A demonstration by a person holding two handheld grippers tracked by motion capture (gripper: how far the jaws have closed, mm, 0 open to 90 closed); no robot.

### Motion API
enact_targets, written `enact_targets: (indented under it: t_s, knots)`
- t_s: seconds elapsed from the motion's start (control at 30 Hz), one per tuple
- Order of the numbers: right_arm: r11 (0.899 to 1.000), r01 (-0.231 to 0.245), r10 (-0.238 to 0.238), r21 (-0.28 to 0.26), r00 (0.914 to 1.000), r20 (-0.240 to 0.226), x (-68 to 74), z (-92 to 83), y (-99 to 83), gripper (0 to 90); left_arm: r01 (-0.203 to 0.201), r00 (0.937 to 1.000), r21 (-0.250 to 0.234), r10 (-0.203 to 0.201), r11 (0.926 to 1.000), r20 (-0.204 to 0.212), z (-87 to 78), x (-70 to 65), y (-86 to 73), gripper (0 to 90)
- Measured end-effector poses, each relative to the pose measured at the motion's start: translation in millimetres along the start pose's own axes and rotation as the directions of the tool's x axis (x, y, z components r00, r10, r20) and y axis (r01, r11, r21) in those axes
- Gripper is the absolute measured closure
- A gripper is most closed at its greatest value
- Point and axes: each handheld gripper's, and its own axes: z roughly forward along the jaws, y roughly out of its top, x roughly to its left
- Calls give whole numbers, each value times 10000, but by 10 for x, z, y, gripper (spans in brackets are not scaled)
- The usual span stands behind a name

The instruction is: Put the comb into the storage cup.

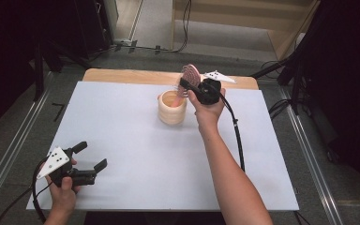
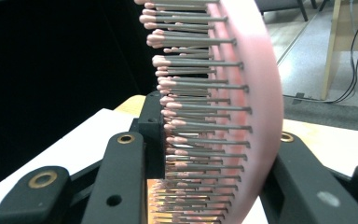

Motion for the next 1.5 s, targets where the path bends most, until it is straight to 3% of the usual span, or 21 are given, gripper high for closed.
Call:
enact_targets:
  t_s: [0.4,0.8,0.97,1.03,1.2,1.4,1.5]
  knots:
    - [9971,-752,751,-97,9971,-115,-67,48,-87,619,1,10000,-9,-1,10000,0,0,2,0,0]
    - [9945,-1042,1041,-58,9944,-165,-70,90,-161,617,-12,10000,-15,12,10000,-7,-1,-2,-1,0]
    - [9893,-1459,1456,-98,9890,-268,-133,72,-203,608,-14,10000,-8,14,10000,-3,-1,-2,-1,0]
    - [9885,-1507,1506,-157,9886,-92,-164,46,-210,562,-14,10000,-10,14,10000,-1,-1,-2,0,0]
    - [9851,-1653,1646,-479,9862,-177,-240,-73,-173,421,-22,10000,-15,22,10000,-6,0,-2,-1,0]
    - [9973,-727,727,-132,9973,38,-206,-165,-122,131,-35,10000,-9,35,10000,-26,1,-4,0,0]
    - [9991,-429,428,22,9990,117,-178,-199,-123,81,-35,10000,-20,35,10000,-39,2,-7,-1,0]
